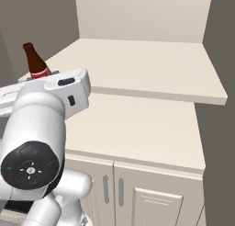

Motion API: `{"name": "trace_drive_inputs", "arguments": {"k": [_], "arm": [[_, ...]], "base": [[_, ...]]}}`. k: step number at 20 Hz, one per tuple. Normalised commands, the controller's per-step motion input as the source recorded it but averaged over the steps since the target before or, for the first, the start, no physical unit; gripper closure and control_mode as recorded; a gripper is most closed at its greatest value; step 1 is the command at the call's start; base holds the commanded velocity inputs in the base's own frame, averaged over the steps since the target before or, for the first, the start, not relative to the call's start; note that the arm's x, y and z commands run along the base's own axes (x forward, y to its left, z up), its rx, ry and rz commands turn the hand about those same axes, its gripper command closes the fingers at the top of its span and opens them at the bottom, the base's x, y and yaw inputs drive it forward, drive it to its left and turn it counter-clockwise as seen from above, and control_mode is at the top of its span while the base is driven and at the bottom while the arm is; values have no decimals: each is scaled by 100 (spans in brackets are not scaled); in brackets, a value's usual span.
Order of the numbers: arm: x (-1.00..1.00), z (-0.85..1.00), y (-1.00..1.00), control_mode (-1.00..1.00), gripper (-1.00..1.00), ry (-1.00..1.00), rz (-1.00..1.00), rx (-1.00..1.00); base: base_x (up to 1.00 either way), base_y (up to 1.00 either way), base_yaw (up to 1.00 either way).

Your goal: Pick the bottled drink from the counter and place it in the open cabinet.

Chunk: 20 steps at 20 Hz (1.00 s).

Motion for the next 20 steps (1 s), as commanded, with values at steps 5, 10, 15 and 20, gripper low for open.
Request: {"name": "trace_drive_inputs", "arguments": {"k": [5,10,15,20], "arm": [[21,0,-11,-100,100,0,-11,0],[31,0,-1,-100,100,-3,-11,2],[34,0,-3,-100,100,-6,-11,5],[29,-1,-9,-100,100,-4,-11,4]], "base": [[0,0,0],[0,0,0],[0,0,0],[0,0,0]]}}
